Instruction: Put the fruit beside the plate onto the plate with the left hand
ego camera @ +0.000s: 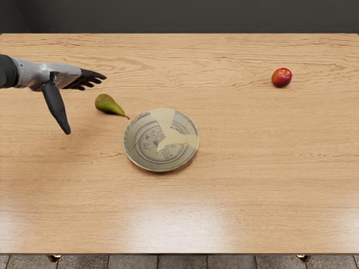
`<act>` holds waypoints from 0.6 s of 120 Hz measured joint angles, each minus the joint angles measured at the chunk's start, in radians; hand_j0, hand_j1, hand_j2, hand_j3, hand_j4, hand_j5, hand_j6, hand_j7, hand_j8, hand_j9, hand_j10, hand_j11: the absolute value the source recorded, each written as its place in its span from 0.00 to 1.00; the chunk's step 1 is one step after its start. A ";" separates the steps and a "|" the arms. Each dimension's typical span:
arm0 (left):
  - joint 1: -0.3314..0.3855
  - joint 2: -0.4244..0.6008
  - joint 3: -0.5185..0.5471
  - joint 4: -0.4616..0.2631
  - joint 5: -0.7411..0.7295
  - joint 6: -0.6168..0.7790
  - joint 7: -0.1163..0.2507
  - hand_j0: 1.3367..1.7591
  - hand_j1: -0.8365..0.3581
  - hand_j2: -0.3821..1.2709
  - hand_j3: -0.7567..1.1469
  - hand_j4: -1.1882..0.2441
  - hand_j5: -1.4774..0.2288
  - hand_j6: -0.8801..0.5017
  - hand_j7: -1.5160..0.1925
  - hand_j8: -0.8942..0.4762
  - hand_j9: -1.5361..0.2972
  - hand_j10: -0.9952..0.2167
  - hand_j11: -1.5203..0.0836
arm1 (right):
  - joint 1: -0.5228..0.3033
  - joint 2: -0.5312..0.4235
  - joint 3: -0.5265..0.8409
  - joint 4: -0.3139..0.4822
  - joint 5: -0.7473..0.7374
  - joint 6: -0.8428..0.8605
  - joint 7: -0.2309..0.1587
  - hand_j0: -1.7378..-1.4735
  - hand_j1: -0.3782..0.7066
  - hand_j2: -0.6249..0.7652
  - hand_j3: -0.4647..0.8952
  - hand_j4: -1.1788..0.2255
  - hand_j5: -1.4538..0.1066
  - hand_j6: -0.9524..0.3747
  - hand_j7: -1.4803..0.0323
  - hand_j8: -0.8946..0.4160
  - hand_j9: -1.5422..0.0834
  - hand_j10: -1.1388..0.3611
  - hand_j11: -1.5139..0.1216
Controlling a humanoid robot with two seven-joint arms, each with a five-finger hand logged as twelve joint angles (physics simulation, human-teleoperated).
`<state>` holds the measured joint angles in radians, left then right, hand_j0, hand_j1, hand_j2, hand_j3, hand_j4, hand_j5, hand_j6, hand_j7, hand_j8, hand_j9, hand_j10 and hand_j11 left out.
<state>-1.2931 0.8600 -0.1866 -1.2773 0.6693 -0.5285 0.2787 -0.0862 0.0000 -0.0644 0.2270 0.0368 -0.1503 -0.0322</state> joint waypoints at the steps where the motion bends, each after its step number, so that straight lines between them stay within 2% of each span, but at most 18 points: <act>1: 0.000 0.001 0.000 0.001 0.000 0.000 0.000 0.76 0.98 0.23 0.40 0.82 0.85 0.62 0.88 0.64 0.83 0.81 0.94 | 0.000 0.000 0.000 0.000 0.000 0.000 0.000 0.30 0.06 0.45 0.34 0.82 0.91 0.70 0.95 0.66 0.93 0.74 0.90; 25: -0.013 -0.021 -0.001 0.017 0.018 0.014 0.002 0.76 0.99 0.23 0.40 0.82 0.86 0.63 0.88 0.64 0.83 0.81 0.94 | 0.000 0.000 0.001 0.000 0.000 0.000 0.000 0.30 0.06 0.45 0.34 0.82 0.91 0.70 0.95 0.66 0.93 0.74 0.90; 39: -0.047 -0.143 0.003 0.048 0.228 0.018 0.013 0.76 0.99 0.23 0.40 0.82 0.86 0.63 0.88 0.65 0.84 0.82 0.95 | 0.002 0.000 0.001 0.000 0.001 0.000 -0.001 0.30 0.06 0.45 0.34 0.82 0.91 0.70 0.95 0.66 0.93 0.74 0.90; 51: -0.046 -0.205 0.007 0.072 0.416 0.021 0.023 0.76 0.99 0.23 0.40 0.83 0.86 0.63 0.89 0.65 0.84 0.82 0.95 | 0.003 0.000 0.002 0.000 0.001 0.000 -0.001 0.30 0.06 0.45 0.34 0.82 0.91 0.70 0.95 0.66 0.93 0.74 0.90; 72: -0.053 -0.258 0.060 0.089 0.564 0.089 0.036 0.76 0.99 0.23 0.40 0.83 0.86 0.63 0.89 0.65 0.84 0.82 0.95 | 0.005 0.000 0.003 0.000 0.001 0.000 -0.001 0.30 0.06 0.45 0.34 0.82 0.91 0.70 0.95 0.66 0.93 0.74 0.90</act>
<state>-1.3459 0.6021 -0.1262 -1.1883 1.2329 -0.4398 0.3145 -0.0816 0.0000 -0.0615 0.2275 0.0383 -0.1503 -0.0336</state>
